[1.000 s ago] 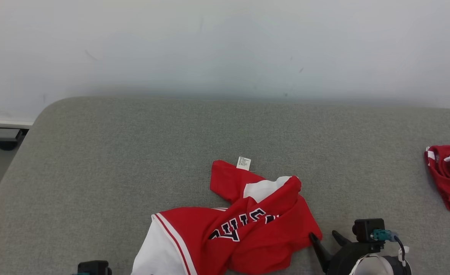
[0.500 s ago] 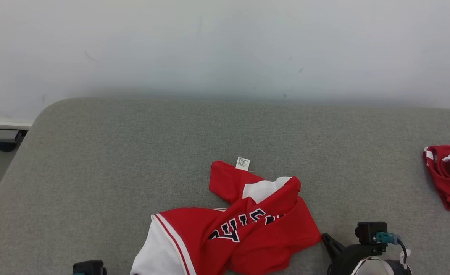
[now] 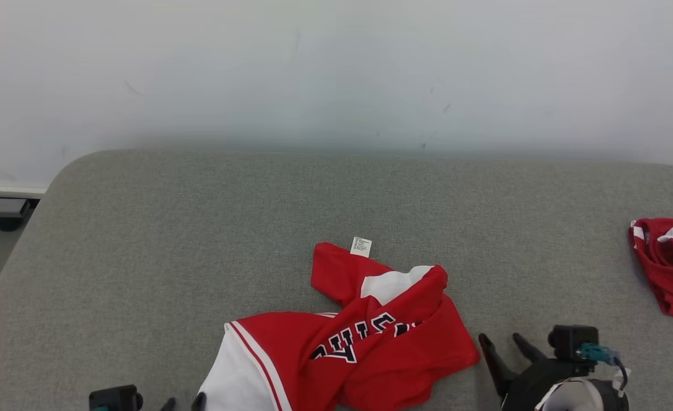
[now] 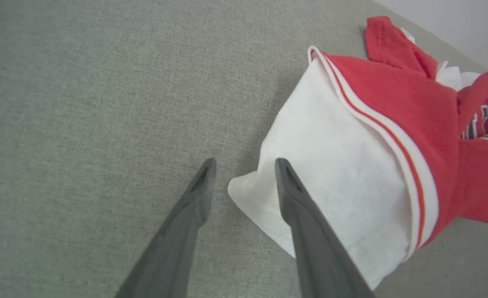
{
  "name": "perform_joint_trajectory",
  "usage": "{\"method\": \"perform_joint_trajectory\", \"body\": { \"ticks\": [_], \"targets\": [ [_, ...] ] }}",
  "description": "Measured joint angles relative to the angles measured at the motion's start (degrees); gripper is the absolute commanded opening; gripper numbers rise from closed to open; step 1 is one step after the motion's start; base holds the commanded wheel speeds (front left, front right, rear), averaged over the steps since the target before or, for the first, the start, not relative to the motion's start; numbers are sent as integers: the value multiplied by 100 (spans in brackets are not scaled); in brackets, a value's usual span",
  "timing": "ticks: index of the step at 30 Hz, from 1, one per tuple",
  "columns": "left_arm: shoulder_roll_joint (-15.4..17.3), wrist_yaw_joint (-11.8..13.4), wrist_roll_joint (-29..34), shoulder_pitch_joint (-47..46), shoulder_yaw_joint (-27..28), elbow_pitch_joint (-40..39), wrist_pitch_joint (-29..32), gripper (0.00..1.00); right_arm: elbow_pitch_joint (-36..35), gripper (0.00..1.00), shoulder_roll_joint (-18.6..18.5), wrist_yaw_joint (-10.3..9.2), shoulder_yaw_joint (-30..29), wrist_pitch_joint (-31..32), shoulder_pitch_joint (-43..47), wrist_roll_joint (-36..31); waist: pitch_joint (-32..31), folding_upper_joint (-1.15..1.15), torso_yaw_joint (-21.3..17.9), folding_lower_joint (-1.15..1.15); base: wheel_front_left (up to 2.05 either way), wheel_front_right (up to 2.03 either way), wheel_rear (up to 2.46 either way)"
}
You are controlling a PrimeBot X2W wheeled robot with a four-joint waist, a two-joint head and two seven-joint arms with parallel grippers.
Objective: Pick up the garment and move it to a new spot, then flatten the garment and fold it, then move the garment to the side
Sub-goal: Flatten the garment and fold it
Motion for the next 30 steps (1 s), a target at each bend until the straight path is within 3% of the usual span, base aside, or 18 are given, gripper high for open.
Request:
{"method": "perform_joint_trajectory", "body": {
  "ticks": [11,29,30],
  "targets": [
    [103,-120,-23,90,-31,-119,40,100,-168,100,-152,51,103,-209,38,31,-22,0,-11,0,0,0,0],
    [-59,-481,-58,-587,-381,809,679,100,344,100,0,101,577,400,-264,-64,124,0,94,0,0,0,0],
    [-76,-523,-91,-616,-377,826,708,100,356,89,1,100,586,419,-271,-64,128,0,94,0,0,0,0]
  ]
}}
